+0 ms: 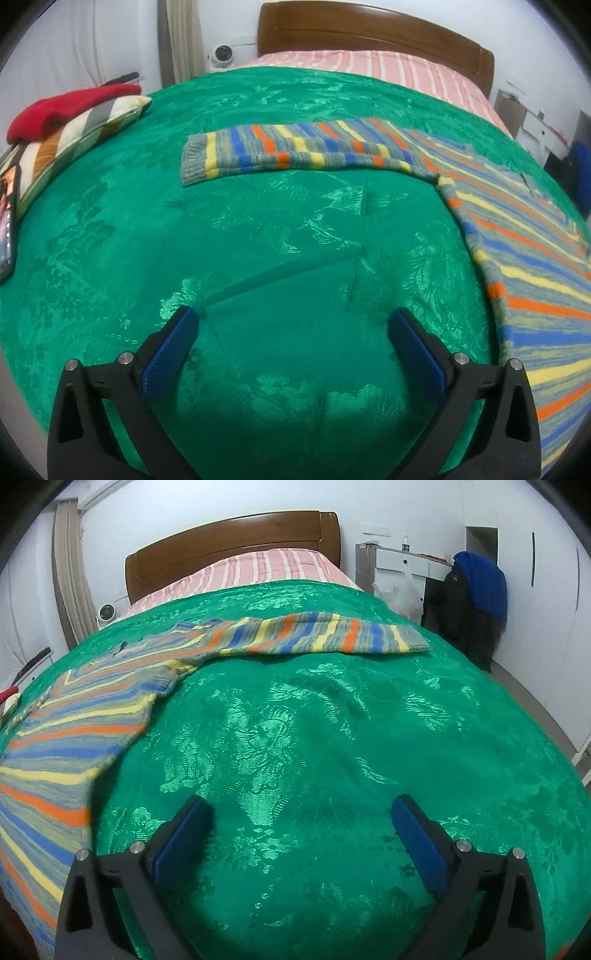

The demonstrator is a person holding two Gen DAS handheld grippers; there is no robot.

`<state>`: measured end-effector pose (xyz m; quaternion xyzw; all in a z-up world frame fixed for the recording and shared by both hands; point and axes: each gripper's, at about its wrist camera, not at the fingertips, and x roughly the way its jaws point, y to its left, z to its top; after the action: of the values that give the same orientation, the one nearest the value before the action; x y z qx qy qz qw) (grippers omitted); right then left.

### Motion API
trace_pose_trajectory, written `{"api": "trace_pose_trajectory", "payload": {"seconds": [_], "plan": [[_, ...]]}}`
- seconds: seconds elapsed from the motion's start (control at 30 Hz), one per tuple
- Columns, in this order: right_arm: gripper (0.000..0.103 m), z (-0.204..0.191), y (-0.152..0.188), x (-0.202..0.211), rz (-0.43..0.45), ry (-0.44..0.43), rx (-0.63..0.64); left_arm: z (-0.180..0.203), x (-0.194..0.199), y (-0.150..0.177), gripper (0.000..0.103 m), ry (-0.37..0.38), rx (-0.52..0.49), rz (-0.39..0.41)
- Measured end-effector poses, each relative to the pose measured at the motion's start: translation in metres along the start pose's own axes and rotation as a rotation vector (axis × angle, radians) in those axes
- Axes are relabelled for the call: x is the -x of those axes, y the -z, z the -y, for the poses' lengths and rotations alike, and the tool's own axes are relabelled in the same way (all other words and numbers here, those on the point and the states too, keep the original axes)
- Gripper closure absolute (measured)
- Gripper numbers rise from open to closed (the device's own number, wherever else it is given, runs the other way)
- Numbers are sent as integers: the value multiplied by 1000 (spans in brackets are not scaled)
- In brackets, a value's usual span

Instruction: Fold small clothes

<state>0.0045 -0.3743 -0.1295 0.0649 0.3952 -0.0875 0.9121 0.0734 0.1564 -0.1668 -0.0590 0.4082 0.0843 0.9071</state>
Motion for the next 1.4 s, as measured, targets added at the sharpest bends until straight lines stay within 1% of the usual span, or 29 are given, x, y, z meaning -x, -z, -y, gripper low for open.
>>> {"api": "trace_pose_trajectory", "payload": {"seconds": [0.4, 1.4], "plan": [[3, -3, 2, -3, 3, 15, 13, 1, -1, 0, 0, -5, -5, -2], [3, -2, 2, -2, 3, 16, 15, 2, -4, 1, 0, -24, -20, -8]]}}
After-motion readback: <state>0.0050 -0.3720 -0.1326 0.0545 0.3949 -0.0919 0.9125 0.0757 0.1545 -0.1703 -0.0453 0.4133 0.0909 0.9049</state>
